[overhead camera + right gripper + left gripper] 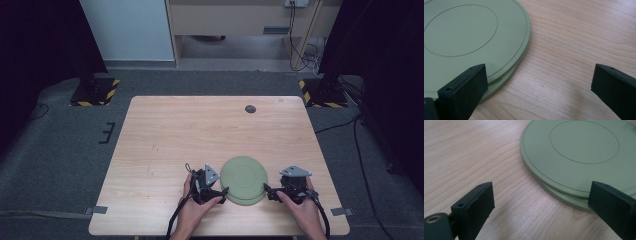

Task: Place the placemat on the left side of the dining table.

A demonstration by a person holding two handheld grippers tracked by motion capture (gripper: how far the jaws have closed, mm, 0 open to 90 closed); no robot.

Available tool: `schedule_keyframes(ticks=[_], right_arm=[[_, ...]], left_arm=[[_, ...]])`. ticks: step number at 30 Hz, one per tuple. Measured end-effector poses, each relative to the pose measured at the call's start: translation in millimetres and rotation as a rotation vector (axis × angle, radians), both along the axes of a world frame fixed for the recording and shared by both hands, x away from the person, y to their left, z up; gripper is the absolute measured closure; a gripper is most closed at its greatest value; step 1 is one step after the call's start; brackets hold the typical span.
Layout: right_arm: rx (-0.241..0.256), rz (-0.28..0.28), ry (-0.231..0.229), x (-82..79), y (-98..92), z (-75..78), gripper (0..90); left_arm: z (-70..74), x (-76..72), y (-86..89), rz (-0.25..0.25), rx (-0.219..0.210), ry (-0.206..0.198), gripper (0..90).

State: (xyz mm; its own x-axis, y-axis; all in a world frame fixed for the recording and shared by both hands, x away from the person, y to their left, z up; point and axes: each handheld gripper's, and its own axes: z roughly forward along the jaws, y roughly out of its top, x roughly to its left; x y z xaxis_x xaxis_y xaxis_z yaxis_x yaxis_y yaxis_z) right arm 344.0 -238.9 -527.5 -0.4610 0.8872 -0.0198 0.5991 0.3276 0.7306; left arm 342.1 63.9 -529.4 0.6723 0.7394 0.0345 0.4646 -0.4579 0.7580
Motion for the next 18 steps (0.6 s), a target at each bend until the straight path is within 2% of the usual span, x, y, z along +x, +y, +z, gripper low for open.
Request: schedule_keyframes(ticks=[4,10,18], right_arm=[[-0.003,-0.011,-0.008,0.8,2.3,-0.1,1.0],[-0.004,0.006,-0.003,-0.8,1.5,0.0,4.2],[-0.009,0.007,0.003,-0.2,0.6,-1.6,2.4]], left_arm=[[0.4,0.9,0.6,-0.002,0.002,0.002,5.8],[-0.3,5.0,0.8,-0.001,-0.001,0.017,4.4],[2.3,10.0,-2.2,-0.011,0.030,0.006,4.6]])
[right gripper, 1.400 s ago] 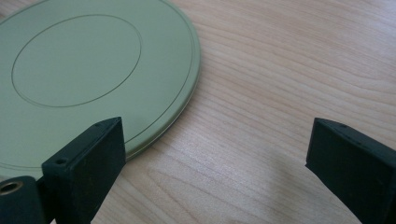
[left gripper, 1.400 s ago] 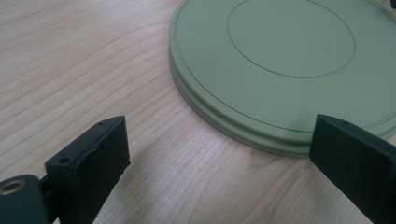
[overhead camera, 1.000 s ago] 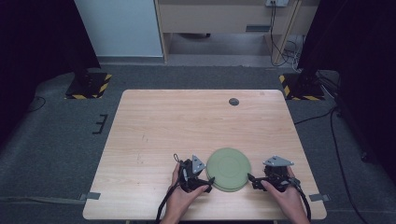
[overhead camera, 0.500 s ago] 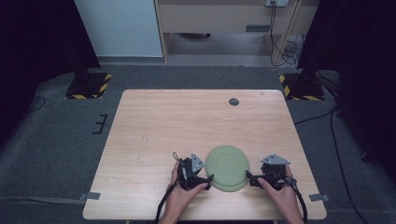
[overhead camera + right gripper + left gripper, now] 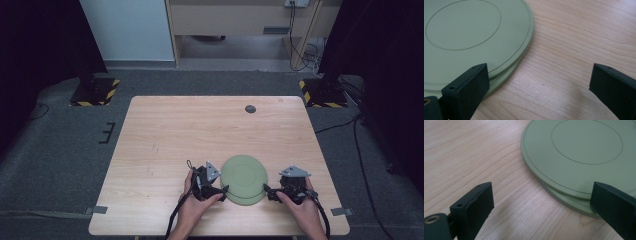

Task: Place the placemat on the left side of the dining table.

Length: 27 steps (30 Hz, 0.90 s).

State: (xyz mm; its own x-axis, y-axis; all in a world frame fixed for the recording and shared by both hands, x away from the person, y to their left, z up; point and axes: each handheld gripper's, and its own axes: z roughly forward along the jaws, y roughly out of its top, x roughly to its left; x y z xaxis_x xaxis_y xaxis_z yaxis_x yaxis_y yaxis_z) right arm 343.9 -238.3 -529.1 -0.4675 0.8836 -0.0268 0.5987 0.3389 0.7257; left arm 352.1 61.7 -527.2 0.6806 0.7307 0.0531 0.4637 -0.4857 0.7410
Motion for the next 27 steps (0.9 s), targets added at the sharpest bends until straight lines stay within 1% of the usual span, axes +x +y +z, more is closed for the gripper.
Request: schedule_keyframes(ticks=[2,5,7,9,11,15,18,21,24,27], right_arm=[[-0.004,-0.004,-0.001,1.2,-0.1,-0.1,1.7],[0.004,-0.021,-0.005,3.5,0.0,-0.5,1.6],[0.000,-0.030,-0.013,4.8,0.2,-0.7,1.8],[0.002,-0.040,-0.015,6.3,0.6,-1.0,1.9],[0.000,-0.044,-0.023,7.7,0.6,-1.4,1.9],[0.008,-0.061,-0.022,9.4,1.6,-2.0,2.1],[0.009,-0.054,-0.022,8.8,1.2,-1.5,4.5],[0.010,-0.049,-0.020,7.6,1.7,-1.2,4.6],[0.015,-0.058,-0.016,9.1,1.6,-1.7,3.1],[0.015,-0.066,-0.021,10.1,1.8,-2.1,3.1]], left_arm=[[0.6,0.9,-0.6,-0.004,0.002,-0.001,5.4],[2.3,2.6,-3.1,-0.010,0.022,-0.008,6.6],[4.2,5.3,-5.1,-0.016,0.041,-0.013,6.6],[5.0,7.5,-6.3,-0.015,0.047,-0.020,7.1],[4.7,9.0,-5.9,-0.012,0.040,-0.016,7.4],[4.3,9.8,-5.4,-0.012,0.034,-0.018,8.5],[4.1,9.9,-5.5,-0.010,0.032,-0.017,8.5],[4.3,9.8,-5.5,-0.013,0.030,-0.017,9.7],[4.0,10.8,-5.2,-0.011,0.024,-0.015,10.3],[3.6,12.1,-4.5,-0.011,0.012,-0.004,11.1]])
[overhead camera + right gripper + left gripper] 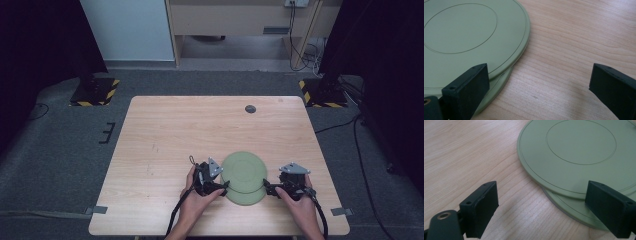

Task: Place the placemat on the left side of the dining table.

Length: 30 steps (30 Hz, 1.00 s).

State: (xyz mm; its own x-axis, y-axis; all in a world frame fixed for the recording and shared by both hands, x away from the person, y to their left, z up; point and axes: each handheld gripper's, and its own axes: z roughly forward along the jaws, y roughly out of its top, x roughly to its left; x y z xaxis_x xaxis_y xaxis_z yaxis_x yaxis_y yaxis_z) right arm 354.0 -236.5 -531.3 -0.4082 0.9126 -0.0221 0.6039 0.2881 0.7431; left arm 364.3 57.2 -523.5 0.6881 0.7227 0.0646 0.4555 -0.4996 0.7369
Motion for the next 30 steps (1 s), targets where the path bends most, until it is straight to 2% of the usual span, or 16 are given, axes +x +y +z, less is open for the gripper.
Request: schedule_keyframes(ticks=[6,15,19,22,30], right_arm=[[0.003,0.006,0.001,-0.9,0.3,0.7,5.1],[0.005,0.001,-0.001,1.3,1.1,-0.4,4.2],[0.008,0.012,0.003,-0.5,1.7,0.4,4.6],[0.008,0.011,0.004,0.1,1.9,0.0,3.8],[0.005,0.010,0.002,1.8,2.0,-0.6,2.4]], left_arm=[[-0.6,2.6,1.2,0.002,-0.012,0.010,11.4],[1.9,7.5,0.3,0.003,-0.005,0.014,12.2],[7.4,8.0,0.4,-0.002,-0.037,0.008,14.2],[11.3,9.8,-0.6,-0.004,-0.046,0.002,14.1],[23.0,28.2,-9.6,-0.002,-0.068,0.017,16.1]])
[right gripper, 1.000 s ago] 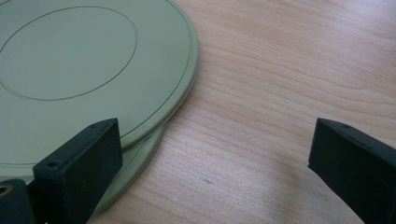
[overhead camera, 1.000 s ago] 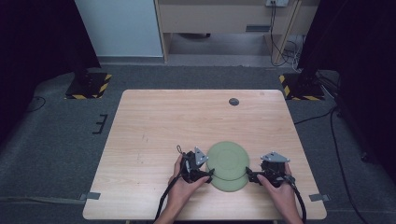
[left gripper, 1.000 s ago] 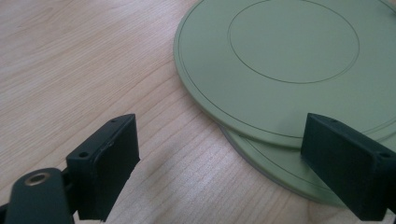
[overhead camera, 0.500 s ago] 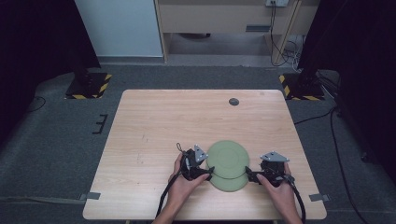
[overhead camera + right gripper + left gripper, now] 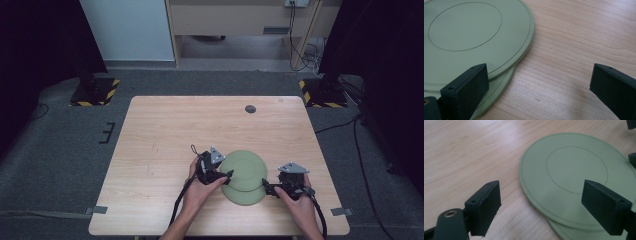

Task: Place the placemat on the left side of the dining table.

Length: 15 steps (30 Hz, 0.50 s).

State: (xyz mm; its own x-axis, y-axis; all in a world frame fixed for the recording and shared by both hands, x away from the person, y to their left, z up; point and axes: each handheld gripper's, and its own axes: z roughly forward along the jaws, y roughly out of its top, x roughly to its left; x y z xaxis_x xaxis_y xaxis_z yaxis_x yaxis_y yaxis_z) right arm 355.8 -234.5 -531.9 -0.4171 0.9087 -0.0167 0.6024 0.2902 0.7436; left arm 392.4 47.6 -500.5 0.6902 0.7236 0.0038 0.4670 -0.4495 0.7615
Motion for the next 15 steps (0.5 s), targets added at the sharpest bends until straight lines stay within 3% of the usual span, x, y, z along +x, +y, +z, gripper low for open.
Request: schedule_keyframes(ticks=[3,6,9,15], right_arm=[[-0.001,0.002,0.000,-0.1,0.0,0.0,2.5],[-0.002,0.003,0.000,0.0,-0.1,0.0,2.4],[-0.003,0.001,0.003,0.4,-0.2,-0.1,1.8],[-0.006,-0.001,0.001,1.2,0.3,-0.4,1.2]], left_arm=[[0.1,7.0,-2.9,-0.001,-0.027,0.026,20.0],[-2.2,13.7,-8.0,-0.010,-0.007,0.045,23.0],[-4.0,18.4,-11.0,-0.009,-0.017,0.063,25.7],[-6.9,31.5,-13.7,0.003,0.009,0.105,24.8]])
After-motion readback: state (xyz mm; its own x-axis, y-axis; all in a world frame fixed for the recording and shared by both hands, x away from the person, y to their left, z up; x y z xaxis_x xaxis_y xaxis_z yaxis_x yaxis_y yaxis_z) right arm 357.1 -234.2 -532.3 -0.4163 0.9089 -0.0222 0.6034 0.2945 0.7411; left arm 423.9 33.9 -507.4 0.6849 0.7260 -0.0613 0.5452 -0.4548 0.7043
